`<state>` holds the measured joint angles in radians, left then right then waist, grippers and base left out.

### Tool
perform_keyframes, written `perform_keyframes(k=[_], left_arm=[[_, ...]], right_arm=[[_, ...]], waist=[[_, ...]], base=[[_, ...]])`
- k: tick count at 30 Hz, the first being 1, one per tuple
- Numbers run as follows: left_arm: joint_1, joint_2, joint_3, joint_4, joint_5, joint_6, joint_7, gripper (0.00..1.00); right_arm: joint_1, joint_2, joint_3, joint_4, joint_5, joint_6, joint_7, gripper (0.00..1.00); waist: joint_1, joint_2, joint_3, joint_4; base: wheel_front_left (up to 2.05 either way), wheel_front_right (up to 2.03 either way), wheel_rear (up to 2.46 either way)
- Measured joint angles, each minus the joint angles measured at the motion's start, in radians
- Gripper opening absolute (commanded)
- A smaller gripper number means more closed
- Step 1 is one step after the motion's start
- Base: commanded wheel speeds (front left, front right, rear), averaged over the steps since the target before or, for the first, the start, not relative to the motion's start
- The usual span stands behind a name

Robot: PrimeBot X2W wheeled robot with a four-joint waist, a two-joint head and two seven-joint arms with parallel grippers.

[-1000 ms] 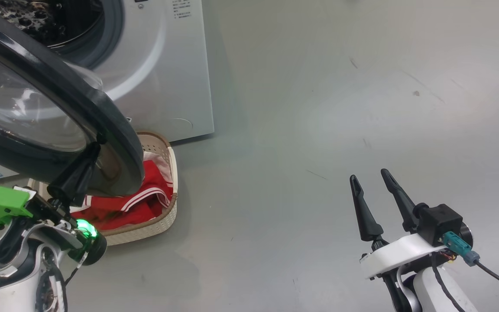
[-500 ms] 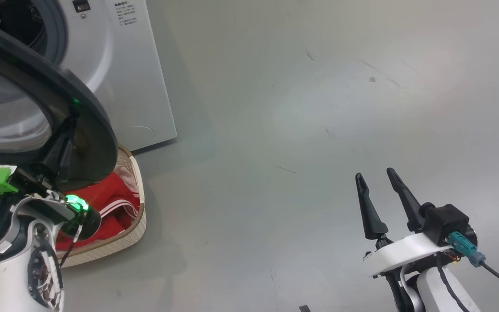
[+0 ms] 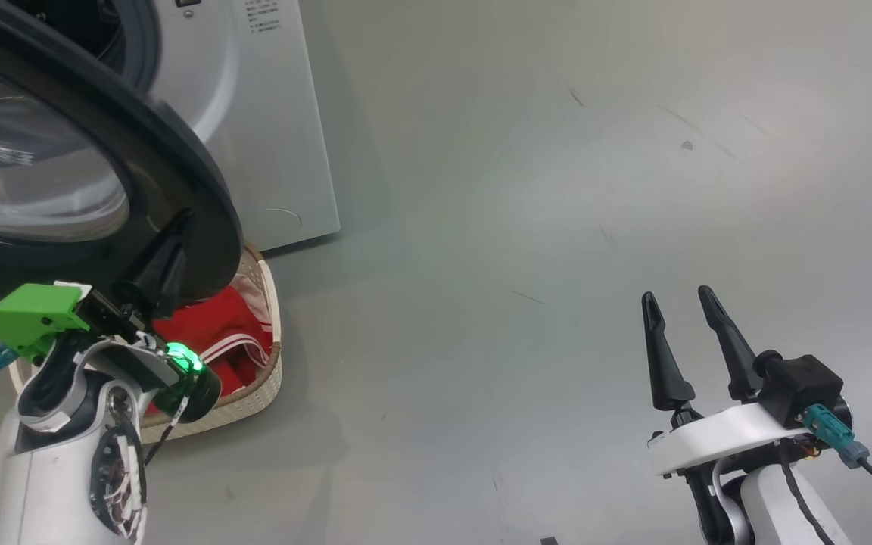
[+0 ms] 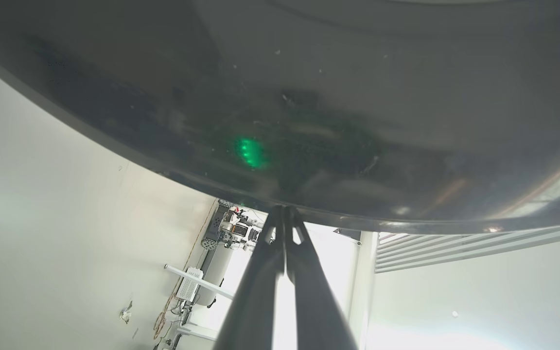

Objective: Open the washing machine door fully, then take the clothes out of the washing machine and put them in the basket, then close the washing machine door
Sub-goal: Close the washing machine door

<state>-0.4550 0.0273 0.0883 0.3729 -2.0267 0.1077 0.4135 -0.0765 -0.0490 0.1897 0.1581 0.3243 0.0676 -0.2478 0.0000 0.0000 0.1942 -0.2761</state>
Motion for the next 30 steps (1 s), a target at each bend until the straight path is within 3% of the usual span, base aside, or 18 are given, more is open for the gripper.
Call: perform_keyframes(k=[7, 16, 22, 30], left_arm=[[0.052, 0.000, -0.087, 0.013, 0.030, -0.033, 0.028, 0.00], [0.124, 0.005, -0.216, -0.030, 0.207, -0.126, 0.061, 0.00], [0.173, 0.056, -0.264, -0.052, 0.330, -0.188, 0.043, 0.00], [0.232, 0.102, -0.300, -0.108, 0.469, -0.220, -0.016, 0.00]], right_arm=[[0.010, 0.000, -0.016, 0.000, 0.000, 0.000, 0.000, 1.00], [0.021, -0.025, -0.038, -0.001, -0.012, 0.000, 0.000, 1.00], [0.026, -0.032, -0.042, -0.001, -0.019, 0.001, 0.000, 1.00], [0.037, -0.030, -0.031, -0.010, -0.021, 0.003, 0.000, 1.00]], waist=[[0.0000, 0.0000, -0.013, 0.063], [0.0000, 0.0000, -0.039, 0.163], [0.0000, 0.0000, -0.059, 0.238], [0.0000, 0.0000, -0.086, 0.328]], base=[[0.00, 0.00, 0.00], [0.00, 0.00, 0.00], [0.00, 0.00, 0.00], [0.00, 0.00, 0.00]])
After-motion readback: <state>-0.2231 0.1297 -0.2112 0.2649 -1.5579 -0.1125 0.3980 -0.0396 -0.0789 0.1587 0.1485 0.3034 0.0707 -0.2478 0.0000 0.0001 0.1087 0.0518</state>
